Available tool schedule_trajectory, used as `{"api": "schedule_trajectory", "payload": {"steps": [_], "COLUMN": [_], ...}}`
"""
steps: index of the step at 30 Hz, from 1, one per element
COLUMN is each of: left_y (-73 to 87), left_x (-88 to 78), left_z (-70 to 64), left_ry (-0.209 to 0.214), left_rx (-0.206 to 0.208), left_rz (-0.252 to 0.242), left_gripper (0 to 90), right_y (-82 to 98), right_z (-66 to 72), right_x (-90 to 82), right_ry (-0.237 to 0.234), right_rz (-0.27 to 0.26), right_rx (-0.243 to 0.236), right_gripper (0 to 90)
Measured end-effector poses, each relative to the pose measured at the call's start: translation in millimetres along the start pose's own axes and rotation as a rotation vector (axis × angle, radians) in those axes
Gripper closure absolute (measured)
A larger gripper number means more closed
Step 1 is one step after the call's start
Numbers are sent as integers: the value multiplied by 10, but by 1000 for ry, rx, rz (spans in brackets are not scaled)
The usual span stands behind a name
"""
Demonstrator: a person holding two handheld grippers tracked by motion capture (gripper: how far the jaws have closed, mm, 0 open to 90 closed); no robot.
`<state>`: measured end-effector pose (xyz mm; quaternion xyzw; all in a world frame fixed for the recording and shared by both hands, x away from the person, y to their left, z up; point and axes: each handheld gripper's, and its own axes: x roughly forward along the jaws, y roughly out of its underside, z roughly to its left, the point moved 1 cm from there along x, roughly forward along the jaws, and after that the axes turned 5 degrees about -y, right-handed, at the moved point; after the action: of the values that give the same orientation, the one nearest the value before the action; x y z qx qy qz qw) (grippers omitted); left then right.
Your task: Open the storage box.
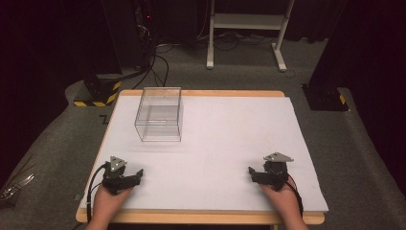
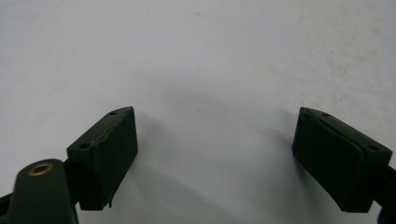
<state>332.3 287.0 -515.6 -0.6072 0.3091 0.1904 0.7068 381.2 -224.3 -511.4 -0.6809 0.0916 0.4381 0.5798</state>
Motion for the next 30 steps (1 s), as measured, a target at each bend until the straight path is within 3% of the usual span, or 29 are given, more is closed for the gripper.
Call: {"api": "schedule_trajectory", "payload": {"steps": [18, 25, 30], "left_y": [-18, -78, -113], "left_x": [-25, -88, -130], "left_z": [-22, -76, -130], "left_ry": [0, 27, 43], "left_rx": [3, -9, 8], "left_rz": [17, -13, -28], "left_gripper": [210, 200, 199], "right_y": [-1, -1, -1], "right_z": [-3, -3, -3], "right_x": [-1, -1, -1], "right_ry": [-2, -2, -2], "right_rz": [1, 1, 1], "right_rx": [0, 0, 0], "right_gripper": [141, 142, 141]}}
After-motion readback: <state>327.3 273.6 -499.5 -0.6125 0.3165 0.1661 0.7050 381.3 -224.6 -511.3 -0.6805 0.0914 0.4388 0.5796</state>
